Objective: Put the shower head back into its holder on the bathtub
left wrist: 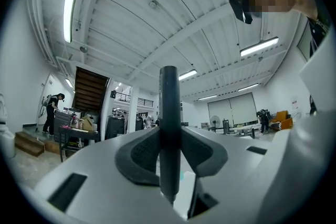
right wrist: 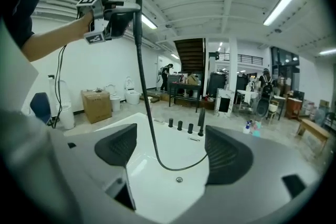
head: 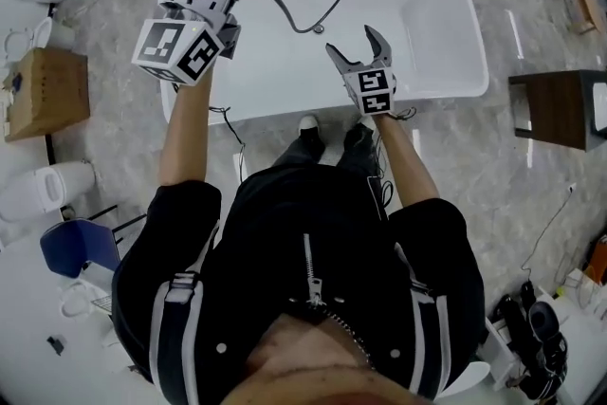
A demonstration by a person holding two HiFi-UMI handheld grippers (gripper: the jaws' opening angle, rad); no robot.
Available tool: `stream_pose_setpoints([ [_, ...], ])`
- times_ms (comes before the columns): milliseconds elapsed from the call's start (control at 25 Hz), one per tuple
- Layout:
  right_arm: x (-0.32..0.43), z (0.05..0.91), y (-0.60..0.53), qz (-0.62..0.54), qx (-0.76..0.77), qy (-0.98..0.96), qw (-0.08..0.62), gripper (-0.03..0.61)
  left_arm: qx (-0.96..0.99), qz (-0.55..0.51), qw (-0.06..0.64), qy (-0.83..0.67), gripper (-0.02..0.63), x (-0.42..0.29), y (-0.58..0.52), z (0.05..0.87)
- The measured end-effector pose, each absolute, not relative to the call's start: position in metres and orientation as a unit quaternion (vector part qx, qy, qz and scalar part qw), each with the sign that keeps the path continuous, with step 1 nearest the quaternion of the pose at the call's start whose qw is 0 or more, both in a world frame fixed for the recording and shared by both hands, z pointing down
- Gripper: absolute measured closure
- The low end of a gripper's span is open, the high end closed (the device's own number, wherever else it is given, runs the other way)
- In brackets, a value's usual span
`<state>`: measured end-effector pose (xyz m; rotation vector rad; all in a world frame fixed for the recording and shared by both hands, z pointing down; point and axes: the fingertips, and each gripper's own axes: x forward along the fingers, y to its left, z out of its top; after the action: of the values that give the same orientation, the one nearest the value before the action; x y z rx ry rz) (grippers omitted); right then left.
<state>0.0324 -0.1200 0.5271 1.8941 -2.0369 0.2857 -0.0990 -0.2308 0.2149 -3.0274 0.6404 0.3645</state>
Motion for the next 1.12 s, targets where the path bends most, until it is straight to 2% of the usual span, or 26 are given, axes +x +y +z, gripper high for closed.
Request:
stream_pose_setpoints([
  [280,0.017,0.587,-0.169,0.119,0.585,-0.774,0.213,0.172,-0.961,0.118,0.015,0.251,0.482,-0.093,-0.23,0.202],
  [440,-0.005,0.621,-0.198,0.123,0.536,-0.799,0.245,0.172,-0.944,0.121,0.006,0.307,0.482,-0.12,-0.228,0.202],
  [640,-0.027,0.671,-0.217,0.139,0.474,-0.815,0.303,0.203,-0.922,0.135,-0.006,0.364,0.48,-0.15,-0.218,0.197],
  [840,-0.017,0.708,-0.247,0.137,0.452,-0.811,0.345,0.212,-0.902,0.139,-0.001,0.41,0.482,-0.153,-0.216,0.191],
  [920,-0.02,0.725,-0.26,0.135,0.437,-0.815,0.357,0.238,-0.892,0.138,0.003,0.43,0.482,-0.158,-0.218,0.191],
  [1120,-0.075,0.734,-0.266,0.108,0.401,-0.829,0.375,0.275,-0.867,0.158,0.012,0.473,0.482,-0.214,-0.188,0.168],
])
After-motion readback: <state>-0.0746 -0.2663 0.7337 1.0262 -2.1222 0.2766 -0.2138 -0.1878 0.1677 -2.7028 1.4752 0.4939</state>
